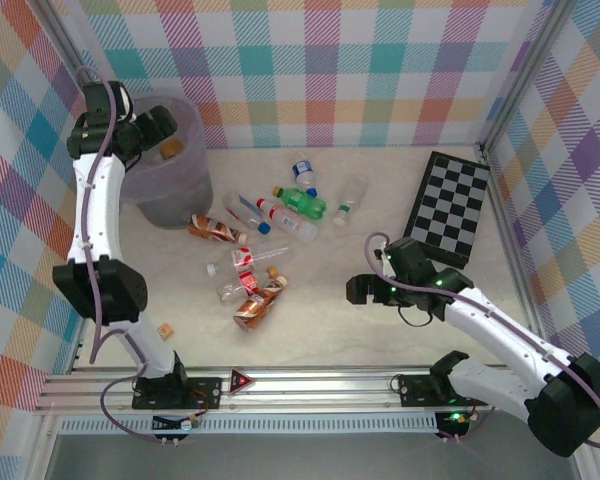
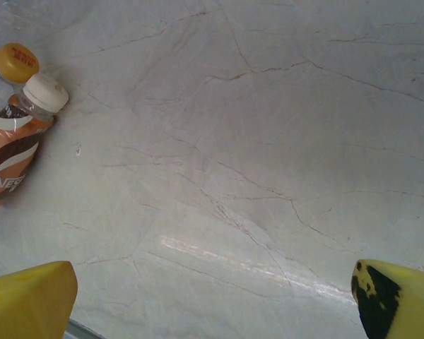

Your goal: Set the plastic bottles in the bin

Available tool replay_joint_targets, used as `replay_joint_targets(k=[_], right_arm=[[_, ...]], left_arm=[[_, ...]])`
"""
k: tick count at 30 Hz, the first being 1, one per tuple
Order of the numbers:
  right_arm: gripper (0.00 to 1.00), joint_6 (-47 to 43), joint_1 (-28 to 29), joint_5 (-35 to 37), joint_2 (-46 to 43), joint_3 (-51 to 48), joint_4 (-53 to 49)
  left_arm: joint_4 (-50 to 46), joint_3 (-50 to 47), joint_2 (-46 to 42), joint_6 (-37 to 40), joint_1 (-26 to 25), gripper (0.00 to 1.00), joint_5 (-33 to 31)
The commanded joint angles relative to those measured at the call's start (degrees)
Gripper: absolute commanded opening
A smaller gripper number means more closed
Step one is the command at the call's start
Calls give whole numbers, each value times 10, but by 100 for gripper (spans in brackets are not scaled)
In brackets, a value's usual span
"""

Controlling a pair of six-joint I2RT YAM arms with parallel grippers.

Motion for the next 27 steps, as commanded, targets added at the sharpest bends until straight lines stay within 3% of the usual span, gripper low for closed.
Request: replay_joint_targets(k=[1,8,13,23,27], right_arm=[[99,11,-9,-17,10,26,12],[99,5,-29,-11,42,64,3],[99,8,-40,6,80,104,-3],[99,7,-46,82,216,261,-55],[99,10,-50,88,303,335,-66]], left_arm=[[10,-56,-62,25,-16,92,-1],[23,-182,-173,26,-61,92,-6],[18,-250,-219,26,-134,92,-27],[114,-456,-293,-69,-241,93,-23],[174,-545,-304,-126,-271,93,7]])
